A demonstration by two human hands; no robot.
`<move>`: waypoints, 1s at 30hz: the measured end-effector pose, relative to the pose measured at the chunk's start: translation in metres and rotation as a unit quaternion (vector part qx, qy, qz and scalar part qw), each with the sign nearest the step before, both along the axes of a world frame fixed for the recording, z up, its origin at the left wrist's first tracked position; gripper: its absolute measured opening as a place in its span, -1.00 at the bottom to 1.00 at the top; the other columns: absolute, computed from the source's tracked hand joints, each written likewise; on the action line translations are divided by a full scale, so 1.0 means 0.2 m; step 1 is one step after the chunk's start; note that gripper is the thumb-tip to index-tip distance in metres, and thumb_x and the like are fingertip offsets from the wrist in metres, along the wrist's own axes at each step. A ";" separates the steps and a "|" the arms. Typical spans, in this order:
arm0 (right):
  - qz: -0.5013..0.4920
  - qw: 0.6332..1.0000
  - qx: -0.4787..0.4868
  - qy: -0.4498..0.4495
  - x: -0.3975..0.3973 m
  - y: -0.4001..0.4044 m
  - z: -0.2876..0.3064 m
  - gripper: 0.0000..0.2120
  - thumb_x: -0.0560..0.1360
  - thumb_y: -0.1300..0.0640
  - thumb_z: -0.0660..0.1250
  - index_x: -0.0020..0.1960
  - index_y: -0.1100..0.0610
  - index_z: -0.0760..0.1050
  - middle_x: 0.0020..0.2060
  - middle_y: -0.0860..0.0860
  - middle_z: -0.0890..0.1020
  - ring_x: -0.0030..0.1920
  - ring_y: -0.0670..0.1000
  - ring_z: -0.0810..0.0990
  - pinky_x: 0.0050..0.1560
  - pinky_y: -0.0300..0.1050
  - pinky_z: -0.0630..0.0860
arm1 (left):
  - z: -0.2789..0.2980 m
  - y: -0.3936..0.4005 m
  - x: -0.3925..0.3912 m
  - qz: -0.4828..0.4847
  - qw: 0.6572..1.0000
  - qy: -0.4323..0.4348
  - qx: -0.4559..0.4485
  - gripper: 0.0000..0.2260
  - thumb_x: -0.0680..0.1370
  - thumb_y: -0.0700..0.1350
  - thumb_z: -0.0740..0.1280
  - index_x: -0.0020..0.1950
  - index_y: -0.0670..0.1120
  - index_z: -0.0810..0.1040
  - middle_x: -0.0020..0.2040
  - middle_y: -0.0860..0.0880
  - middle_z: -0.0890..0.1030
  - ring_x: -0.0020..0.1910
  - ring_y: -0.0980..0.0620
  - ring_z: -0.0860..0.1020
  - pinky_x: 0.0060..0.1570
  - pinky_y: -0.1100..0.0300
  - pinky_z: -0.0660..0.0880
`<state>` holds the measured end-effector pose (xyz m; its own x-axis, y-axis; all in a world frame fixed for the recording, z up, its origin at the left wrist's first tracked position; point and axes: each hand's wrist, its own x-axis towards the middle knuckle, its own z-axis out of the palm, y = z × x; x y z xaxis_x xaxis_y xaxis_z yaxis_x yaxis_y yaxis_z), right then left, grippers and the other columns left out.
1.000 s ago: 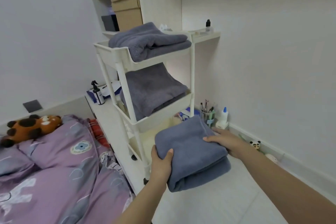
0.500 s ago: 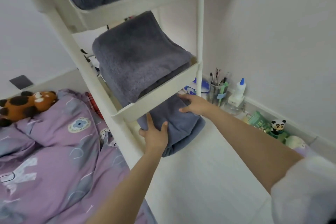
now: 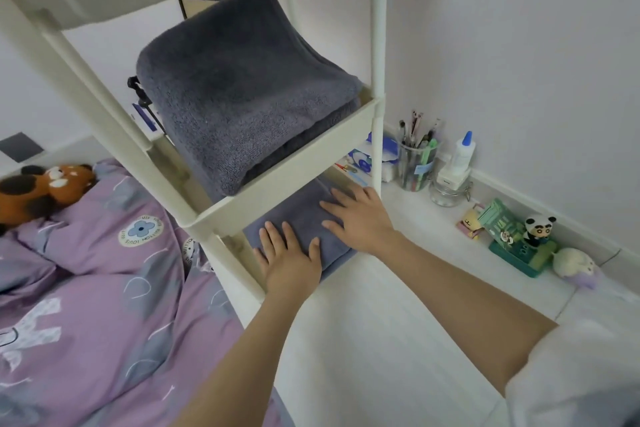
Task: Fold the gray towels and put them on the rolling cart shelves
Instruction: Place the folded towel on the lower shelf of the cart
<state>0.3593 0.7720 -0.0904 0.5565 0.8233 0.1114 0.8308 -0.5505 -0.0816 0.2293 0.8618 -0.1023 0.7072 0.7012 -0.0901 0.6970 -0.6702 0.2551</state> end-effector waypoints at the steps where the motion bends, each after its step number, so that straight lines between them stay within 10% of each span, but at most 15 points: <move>1: -0.013 1.000 -0.015 -0.003 -0.02 -0.02 -0.02 -0.45 0.57 -0.23 -0.20 0.48 -0.10 0.19 0.47 -0.02 0.26 0.41 0.13 0.18 0.35 -0.03 -0.04 | 0.00 0.00 0.00 -0.002 1.000 0.017 -0.006 -0.35 0.60 0.24 -0.09 0.56 -0.13 -0.08 0.56 -0.20 -0.16 0.54 -0.13 -0.19 0.48 -0.10 -0.18; 6: -0.081 0.995 0.010 0.053 -0.10 -0.04 0.05 -0.56 0.64 -0.10 -0.08 0.49 -0.08 0.18 0.53 -0.02 0.07 0.48 0.09 0.04 0.42 -0.02 0.01 | 0.08 -0.01 0.00 -0.022 1.000 0.017 -0.009 -0.40 0.63 0.18 -0.09 0.56 -0.14 -0.05 0.56 -0.22 -0.13 0.54 -0.14 -0.16 0.49 -0.07 -0.18; 14: -0.149 0.951 0.251 0.098 -0.37 -0.39 0.18 -0.63 0.57 0.01 0.08 0.30 0.04 0.47 0.28 -0.01 0.48 0.27 0.06 0.32 0.20 -0.16 0.19 | 0.29 -0.28 -0.13 -0.156 0.978 -0.100 -0.096 -0.56 0.66 0.02 -0.05 0.50 -0.11 0.22 0.54 -0.15 0.13 0.53 -0.11 0.02 0.49 -0.03 -0.08; 18: -0.206 0.920 0.326 0.073 -0.50 -0.69 0.24 -0.57 0.51 -0.03 0.05 0.19 0.13 0.55 0.08 0.05 0.60 0.13 -0.02 0.38 0.23 -0.12 0.30 | 0.41 -0.50 -0.16 -0.251 0.943 -0.179 -0.128 -0.52 0.56 0.09 -0.02 0.35 -0.10 0.42 0.32 -0.07 0.45 0.32 -0.07 0.38 0.34 0.06 0.30; 30: -0.558 0.747 0.362 0.010 -1.36 -2.14 0.29 -0.72 0.56 0.13 0.23 0.26 0.04 0.48 0.03 -0.05 0.52 -0.11 -0.10 0.53 -0.06 -0.11 0.53 | 0.47 -1.82 -0.38 -0.547 0.802 -0.079 -0.227 -0.61 0.64 0.09 0.04 0.40 -0.01 0.35 0.39 0.00 0.36 0.32 0.00 0.42 0.32 0.07 0.33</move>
<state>0.0876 0.3432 -0.0325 0.8587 -0.4261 0.2847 -0.1177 -0.7047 -0.6997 0.1536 0.4981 -0.0091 0.9043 -0.4268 -0.0099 -0.3097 -0.6720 0.6727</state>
